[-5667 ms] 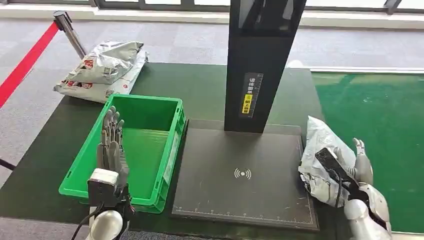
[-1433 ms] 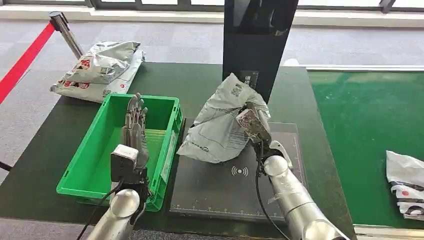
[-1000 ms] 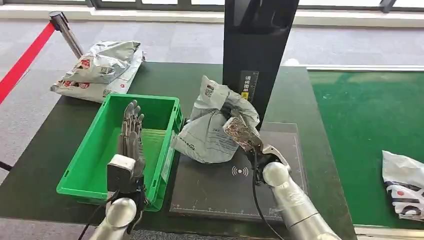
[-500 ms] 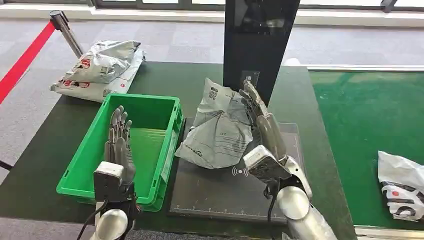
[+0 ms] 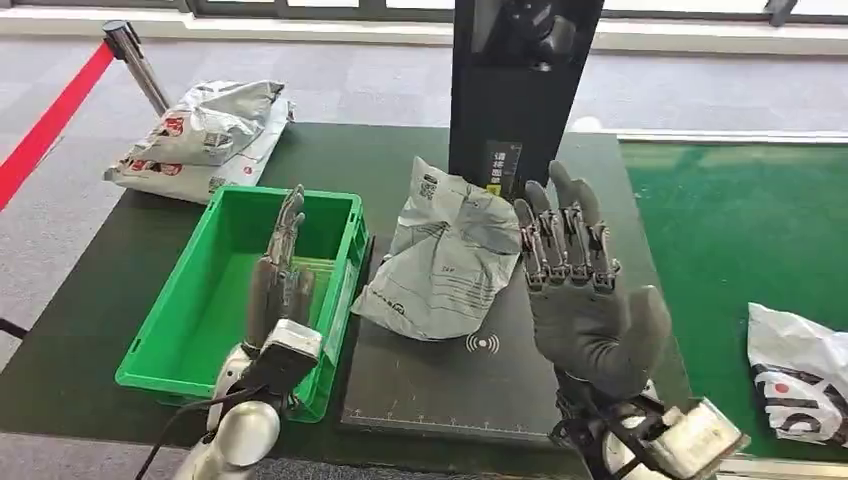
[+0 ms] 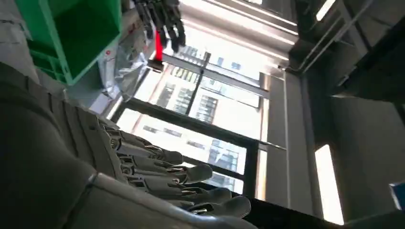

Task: Moved the parcel from conveyor to table for the left to box.

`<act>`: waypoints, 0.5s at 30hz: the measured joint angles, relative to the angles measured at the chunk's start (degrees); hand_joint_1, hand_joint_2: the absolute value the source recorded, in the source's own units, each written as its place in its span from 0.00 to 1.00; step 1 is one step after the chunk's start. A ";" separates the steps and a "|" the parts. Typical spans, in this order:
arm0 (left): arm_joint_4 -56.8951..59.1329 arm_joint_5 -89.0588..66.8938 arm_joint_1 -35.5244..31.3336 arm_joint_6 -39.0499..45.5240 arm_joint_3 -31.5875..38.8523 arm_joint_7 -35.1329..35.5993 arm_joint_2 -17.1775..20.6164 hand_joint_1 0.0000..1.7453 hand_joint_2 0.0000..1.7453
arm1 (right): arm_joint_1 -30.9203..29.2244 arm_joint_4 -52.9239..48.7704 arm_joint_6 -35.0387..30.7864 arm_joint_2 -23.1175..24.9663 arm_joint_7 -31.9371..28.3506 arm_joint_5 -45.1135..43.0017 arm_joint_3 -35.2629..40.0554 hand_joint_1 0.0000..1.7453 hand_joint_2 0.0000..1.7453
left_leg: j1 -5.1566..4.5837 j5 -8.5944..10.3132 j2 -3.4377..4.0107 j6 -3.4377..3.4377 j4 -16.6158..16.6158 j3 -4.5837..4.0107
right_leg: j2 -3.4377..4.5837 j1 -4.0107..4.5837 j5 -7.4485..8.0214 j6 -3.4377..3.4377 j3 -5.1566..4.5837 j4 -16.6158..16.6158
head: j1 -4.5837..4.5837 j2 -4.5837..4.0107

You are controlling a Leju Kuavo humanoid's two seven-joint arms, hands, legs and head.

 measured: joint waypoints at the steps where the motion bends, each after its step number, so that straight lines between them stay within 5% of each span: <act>1: 0.70 -4.13 -1.59 -1.68 -1.09 0.61 0.18 0.00 1.00 | 0.61 -1.12 -0.15 0.00 -1.64 -0.70 -0.59 0.00 0.00 | -0.01 0.03 -0.11 0.04 0.00 -0.04 | -0.10 0.00 -0.01 0.01 0.03 0.00 | 0.02 0.00; 6: 9.47 -23.99 -12.00 -8.34 -9.25 3.65 -0.15 0.00 1.00 | 3.29 -6.38 -3.02 0.63 -3.95 2.08 -2.84 0.00 0.00 | -0.10 0.03 -0.12 0.06 0.00 -0.03 | -0.09 -0.01 0.05 0.10 0.06 0.01 | 0.02 0.00; 15: 18.51 -25.10 -18.29 -7.91 -14.25 3.69 -1.60 0.00 1.00 | 5.31 -9.00 -3.61 0.96 -4.58 2.93 -3.10 0.00 0.00 | -0.11 0.01 0.06 0.08 0.00 0.00 | 0.06 -0.02 0.08 0.13 0.02 0.01 | 0.00 0.00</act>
